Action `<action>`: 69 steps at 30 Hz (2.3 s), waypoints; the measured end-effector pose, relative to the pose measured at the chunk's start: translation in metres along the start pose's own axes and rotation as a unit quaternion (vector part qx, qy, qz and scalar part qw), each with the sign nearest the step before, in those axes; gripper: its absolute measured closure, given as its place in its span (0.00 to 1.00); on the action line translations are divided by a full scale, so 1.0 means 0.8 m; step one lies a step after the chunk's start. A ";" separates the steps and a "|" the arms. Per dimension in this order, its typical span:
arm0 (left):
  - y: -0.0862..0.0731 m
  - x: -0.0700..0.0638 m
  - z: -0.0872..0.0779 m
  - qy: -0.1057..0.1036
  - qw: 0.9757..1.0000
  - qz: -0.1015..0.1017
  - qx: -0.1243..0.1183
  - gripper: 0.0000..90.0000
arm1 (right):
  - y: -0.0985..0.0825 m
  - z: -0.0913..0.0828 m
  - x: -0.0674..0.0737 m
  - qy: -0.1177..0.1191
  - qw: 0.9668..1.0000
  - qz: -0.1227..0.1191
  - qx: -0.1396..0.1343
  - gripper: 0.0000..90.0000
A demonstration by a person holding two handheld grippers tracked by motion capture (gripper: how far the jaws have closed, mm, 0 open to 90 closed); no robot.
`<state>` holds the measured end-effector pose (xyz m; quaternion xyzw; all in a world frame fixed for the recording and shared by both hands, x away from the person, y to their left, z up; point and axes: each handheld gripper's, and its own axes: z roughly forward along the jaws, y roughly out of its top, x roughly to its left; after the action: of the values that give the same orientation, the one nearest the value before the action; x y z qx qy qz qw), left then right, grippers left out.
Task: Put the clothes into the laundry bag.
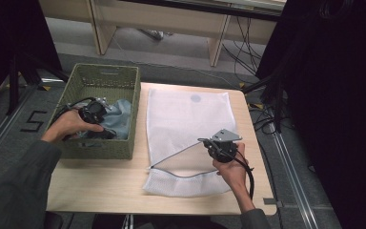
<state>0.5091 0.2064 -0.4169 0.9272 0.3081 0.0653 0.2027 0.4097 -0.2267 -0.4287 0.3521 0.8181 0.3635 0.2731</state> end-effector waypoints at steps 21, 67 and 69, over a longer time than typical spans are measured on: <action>-0.019 0.077 -0.001 0.170 0.972 -0.147 -0.074 0.50 | -0.003 0.000 -0.005 -0.004 1.000 0.002 -0.002 0.99; -0.002 0.056 0.080 0.089 0.988 -0.105 0.067 0.00 | -0.006 0.001 -0.001 0.007 1.000 0.012 0.016 0.98; -0.005 0.056 0.080 0.087 0.990 -0.099 0.059 0.00 | -0.006 0.002 -0.003 0.003 1.000 0.002 0.006 0.98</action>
<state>0.5586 0.2150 -0.4768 0.8933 0.4181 0.1072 0.1255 0.4106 -0.2301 -0.4328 0.3538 0.8207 0.3600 0.2676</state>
